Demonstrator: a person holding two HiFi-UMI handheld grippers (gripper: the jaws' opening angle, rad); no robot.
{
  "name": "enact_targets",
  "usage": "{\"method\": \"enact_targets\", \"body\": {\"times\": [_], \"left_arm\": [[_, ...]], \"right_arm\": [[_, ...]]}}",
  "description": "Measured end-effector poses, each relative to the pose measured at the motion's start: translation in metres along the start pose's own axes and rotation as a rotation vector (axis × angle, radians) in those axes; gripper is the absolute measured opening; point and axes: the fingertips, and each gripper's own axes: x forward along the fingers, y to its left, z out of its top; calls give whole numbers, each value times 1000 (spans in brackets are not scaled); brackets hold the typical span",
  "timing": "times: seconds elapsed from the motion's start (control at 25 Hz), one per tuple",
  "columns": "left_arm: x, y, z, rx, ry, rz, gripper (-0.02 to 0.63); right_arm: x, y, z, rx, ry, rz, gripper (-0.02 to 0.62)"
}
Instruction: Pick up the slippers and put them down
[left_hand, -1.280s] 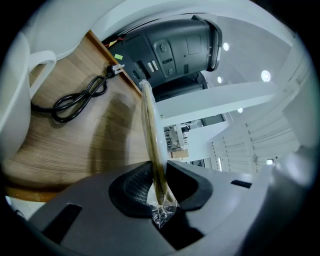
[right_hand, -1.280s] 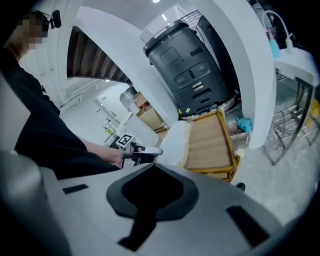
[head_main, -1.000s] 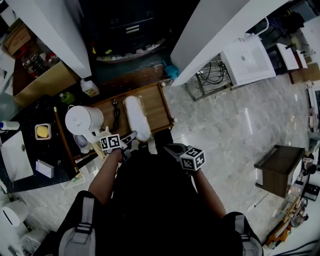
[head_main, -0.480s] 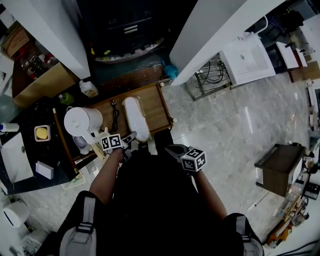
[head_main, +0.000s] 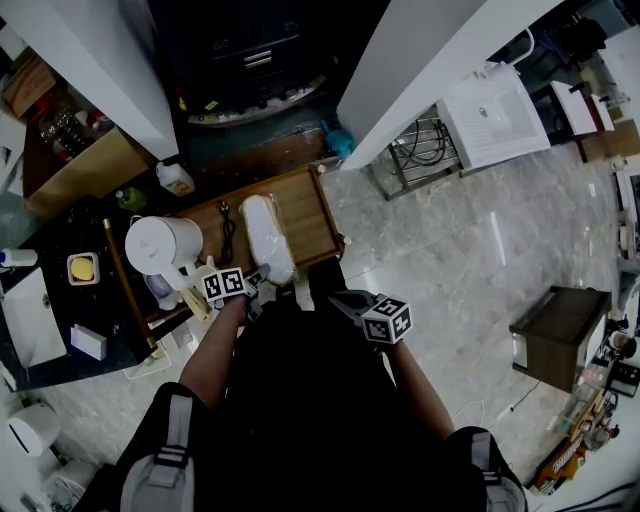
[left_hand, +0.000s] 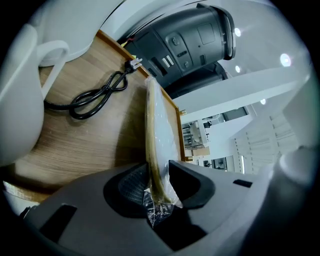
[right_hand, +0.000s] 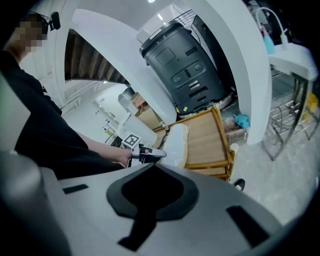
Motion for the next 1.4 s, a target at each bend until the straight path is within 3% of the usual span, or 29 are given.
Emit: {"method": "enact_targets", "body": {"times": [0.36, 0.84, 1.2, 1.4], "left_arm": [[3, -7, 0, -20, -2, -30, 237], [-16, -9, 5, -15, -50, -36, 260], [-22, -2, 8, 67, -75, 51, 355], [-19, -7, 20, 124, -102, 83, 362]], "right_arm": [[2, -1, 1, -3, 6, 13, 8], [7, 1, 4, -17, 0, 26, 8], [11, 8, 5, -2, -2, 48, 8], [11, 9, 6, -3, -4, 45, 8]]}}
